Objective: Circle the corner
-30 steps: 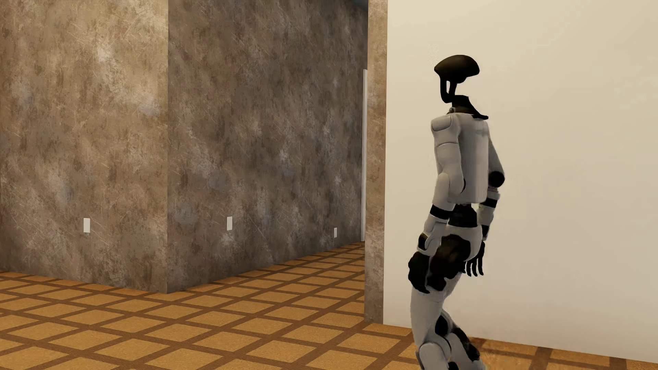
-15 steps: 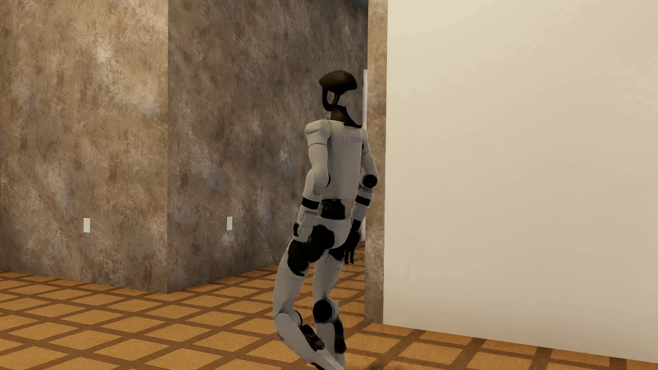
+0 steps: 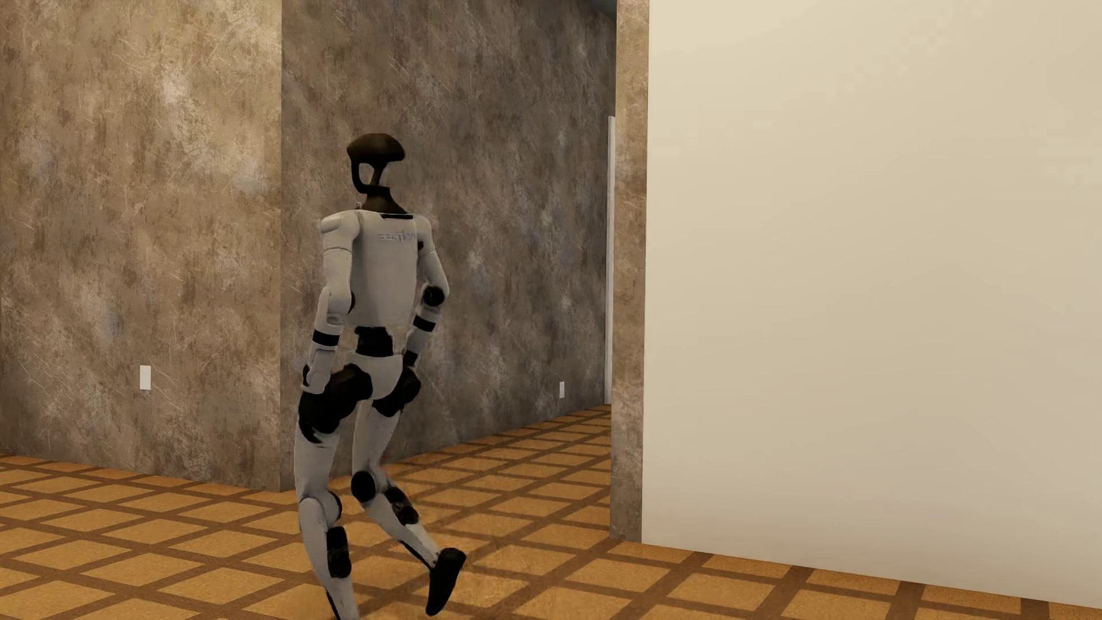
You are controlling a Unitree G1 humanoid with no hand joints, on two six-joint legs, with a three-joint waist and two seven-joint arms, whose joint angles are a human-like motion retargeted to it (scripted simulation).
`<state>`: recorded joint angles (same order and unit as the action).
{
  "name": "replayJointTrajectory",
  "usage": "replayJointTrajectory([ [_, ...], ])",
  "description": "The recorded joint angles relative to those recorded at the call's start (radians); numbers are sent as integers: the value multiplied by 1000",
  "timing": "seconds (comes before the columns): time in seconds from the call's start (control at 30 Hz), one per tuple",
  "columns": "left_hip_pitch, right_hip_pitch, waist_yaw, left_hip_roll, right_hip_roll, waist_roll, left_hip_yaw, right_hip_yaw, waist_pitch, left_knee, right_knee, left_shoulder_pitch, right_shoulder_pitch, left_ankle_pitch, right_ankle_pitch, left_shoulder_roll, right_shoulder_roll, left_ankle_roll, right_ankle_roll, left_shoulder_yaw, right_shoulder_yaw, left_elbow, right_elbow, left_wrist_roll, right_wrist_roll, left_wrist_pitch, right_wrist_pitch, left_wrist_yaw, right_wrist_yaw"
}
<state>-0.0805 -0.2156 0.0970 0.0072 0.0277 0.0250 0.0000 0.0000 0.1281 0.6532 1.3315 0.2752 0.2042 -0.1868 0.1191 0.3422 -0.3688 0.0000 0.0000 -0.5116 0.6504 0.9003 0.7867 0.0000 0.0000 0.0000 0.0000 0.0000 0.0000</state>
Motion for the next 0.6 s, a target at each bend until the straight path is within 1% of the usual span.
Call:
replayJointTrajectory([
  [0.03, 84, -51, -50, 22, 14, 11, 0, 0, 9, -36, -205, -19, 6, -14, 87, 14, 16, 0, 0, -2, 52, -38, 90, 0, 0, 0, 0, 0, 0],
  [0.07, 142, -109, -96, 21, 13, 18, 0, 0, -5, -78, -440, -30, 37, -32, 131, 16, 26, 0, 0, 23, 13, -83, 116, 0, 0, 0, 0, 0, 0],
  [0.1, 225, -121, -125, 24, 24, 20, 0, 0, -14, -118, -683, -37, 60, -64, 28, 24, 25, 0, 0, 41, 8, -121, 143, 0, 0, 0, 0, 0, 0],
  [0.13, 286, -119, -139, 5, 33, 8, 0, 0, -32, -148, -812, -49, 77, -107, -324, 36, 19, 0, 0, 75, 38, -157, 147, 0, 0, 0, 0, 0, 0],
  [0.17, 320, -140, -149, -1, 25, 2, 0, 0, -57, -149, -1168, -54, 100, -164, -41, 51, 9, 0, 0, 105, 60, -183, 147, 0, 0, 0, 0, 0, 0],
  [0.2, 350, -160, -162, -16, 25, -6, 0, 0, -65, -145, -1197, -59, 120, -201, -2, 57, 3, 0, 0, 132, 82, -183, 157, 0, 0, 0, 0, 0, 0],
  [0.23, 380, -193, -178, -11, 41, 7, 0, 0, -56, -115, -837, -51, 130, -206, -348, 51, 0, 0, 0, 167, 98, -174, 171, 0, 0, 0, 0, 0, 0],
  [0.27, 396, -197, -183, 0, 76, 23, 0, 0, -56, -49, -803, -36, 140, -164, -232, 42, -4, 0, 0, 200, 100, -147, 180, 0, 0, 0, 0, 0, 0],
  [0.3, 343, -196, -177, 53, 130, 66, 0, 0, -61, 121, -800, -22, 150, -22, -62, 23, -7, 0, 0, 211, 86, -115, 192, 0, 0, 0, 0, 0, 0],
  [0.33, 287, -175, -158, 95, 171, 86, 0, 0, -40, 351, -729, 1, 155, 165, 52, 8, -12, 0, 0, 201, 94, -69, 210, 0, 0, 0, 0, 0, 0],
  [0.37, 172, -141, -138, 124, 204, 92, 0, 0, -28, 577, -696, 18, 147, 151, 74, 3, -16, 0, 0, 195, 78, -46, 203, 0, 0, 0, 0, 0, 0],
  [0.4, 66, -59, -137, 140, 219, 91, 0, 0, 4, 685, -709, 26, 139, 38, 60, 1, -23, 0, 0, 173, 49, -27, 176, 0, 0, 0, 0, 0, 0],
  [0.43, -32, 5, -89, 130, 211, 63, 0, 0, 8, 648, -730, 30, 120, -5, 7, 1, -20, 0, 0, 149, 23, 2, 159, 0, 0, 0, 0, 0, 0],
  [0.47, -87, 71, -30, 124, 206, 36, 0, 0, 12, 498, -744, 41, 98, -14, -59, 7, -31, 0, 0, 124, 35, 11, 117, 0, 0, 0, 0, 0, 0],
  [0.5, -132, 127, 25, 118, 205, 5, 0, 0, 14, 314, -754, 64, 79, -36, -120, 21, -36, 0, 0, 137, 12, 9, 74, 0, 0, 0, 0, 0, 0],
  [0.53, -156, 181, 50, 123, 200, -18, 0, 0, 4, 98, -780, 95, 57, 9, -185, 28, -35, 0, 0, 157, -17, 5, 49, 0, 0, 0, 0, 0, 0],
  [0.57, -162, 230, 63, 130, 199, -30, 0, 0, -3, -90, -794, 119, 39, 246, -244, 29, -42, 0, 0, 147, -53, 5, 13, 0, 0, 0, 0, 0, 0],
  [0.6, -217, 236, 77, 145, 185, -46, 0, 0, -31, -142, -775, 142, 21, 529, -313, 27, -56, 0, 0, 157, -86, 12, -17, 0, 0, 0, 0, 0, 0],
])
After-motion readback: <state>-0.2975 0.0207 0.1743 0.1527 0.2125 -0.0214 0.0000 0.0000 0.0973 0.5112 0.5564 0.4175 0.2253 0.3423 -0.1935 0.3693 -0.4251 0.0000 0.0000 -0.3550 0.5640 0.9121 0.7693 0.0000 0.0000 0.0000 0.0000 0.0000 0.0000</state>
